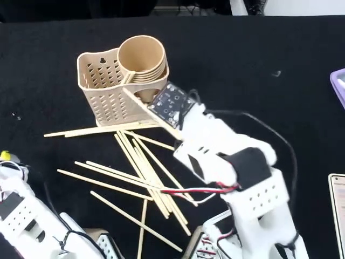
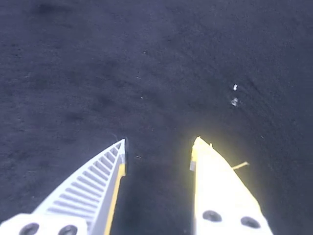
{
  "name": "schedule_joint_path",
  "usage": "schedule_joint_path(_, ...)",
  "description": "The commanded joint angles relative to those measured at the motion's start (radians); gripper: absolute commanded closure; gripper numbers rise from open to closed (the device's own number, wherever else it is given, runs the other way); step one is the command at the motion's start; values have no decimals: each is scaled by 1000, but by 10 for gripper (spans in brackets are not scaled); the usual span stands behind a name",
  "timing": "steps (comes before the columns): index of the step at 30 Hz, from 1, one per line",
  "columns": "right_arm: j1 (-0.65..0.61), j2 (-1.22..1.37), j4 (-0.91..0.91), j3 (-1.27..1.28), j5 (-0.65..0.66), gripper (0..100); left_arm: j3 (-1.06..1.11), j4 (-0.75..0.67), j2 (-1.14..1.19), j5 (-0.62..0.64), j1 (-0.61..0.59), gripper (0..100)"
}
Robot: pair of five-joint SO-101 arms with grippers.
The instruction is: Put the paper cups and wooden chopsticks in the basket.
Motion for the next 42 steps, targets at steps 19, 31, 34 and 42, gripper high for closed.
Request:
schedule_joint_path(19, -107, -25, -466, -278, -404, 986, 24, 5, -8, -218, 291, 780)
schedule_joint_path(31, -215, -7, -1369, 120, -582, 987, 51, 2, -8, -261, 380, 780)
schedule_joint_path(34, -221, 74, -1467, 122, -582, 987, 53, 3, -8, -262, 394, 780)
schedule_joint_path(42, -219, 401, -1544, -79, -580, 987, 56, 3, -8, -262, 392, 780)
